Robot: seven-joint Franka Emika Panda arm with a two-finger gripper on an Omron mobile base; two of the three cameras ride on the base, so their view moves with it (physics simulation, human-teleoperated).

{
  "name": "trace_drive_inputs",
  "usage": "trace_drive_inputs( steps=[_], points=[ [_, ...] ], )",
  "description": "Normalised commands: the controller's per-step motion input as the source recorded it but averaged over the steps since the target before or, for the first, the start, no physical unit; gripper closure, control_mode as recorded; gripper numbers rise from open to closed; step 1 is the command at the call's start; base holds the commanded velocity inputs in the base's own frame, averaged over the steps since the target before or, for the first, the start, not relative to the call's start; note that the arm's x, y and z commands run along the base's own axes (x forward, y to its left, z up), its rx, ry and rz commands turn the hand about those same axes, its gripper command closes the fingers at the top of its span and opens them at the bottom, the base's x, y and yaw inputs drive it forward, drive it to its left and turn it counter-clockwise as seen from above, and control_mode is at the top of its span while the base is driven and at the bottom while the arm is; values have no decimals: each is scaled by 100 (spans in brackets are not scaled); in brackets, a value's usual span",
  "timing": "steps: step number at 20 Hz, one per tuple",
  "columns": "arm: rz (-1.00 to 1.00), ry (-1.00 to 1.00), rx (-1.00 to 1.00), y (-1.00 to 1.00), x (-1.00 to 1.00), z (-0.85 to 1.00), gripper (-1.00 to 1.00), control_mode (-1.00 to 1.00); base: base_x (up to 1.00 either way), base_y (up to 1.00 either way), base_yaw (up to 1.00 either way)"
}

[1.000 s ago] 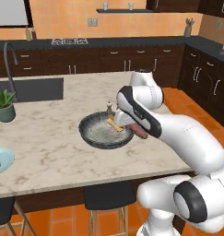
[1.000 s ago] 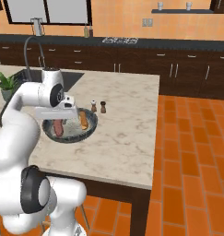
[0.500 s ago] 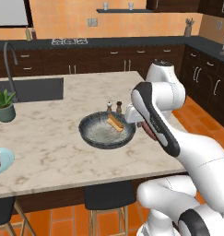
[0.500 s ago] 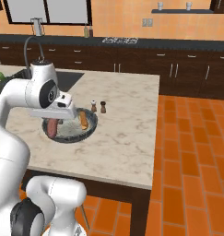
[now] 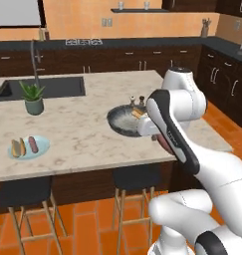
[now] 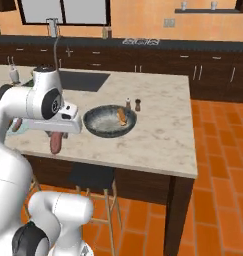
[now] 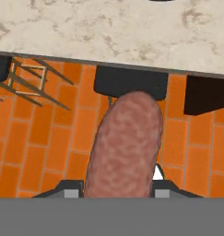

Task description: Place one bun and one sausage from the bowl on each plate.

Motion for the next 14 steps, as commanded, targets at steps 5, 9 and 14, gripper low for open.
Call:
trace_drive_inputs(
  steps=[5, 9, 14],
  points=[
    [0, 0, 0, 0, 0, 0, 100, 100, -51, 100, 3],
    [0, 0, 0, 0, 0, 0, 100, 100, -1, 100, -9],
    [0, 0, 0, 0, 0, 0, 100, 100, 33, 100, -30]
  ],
)
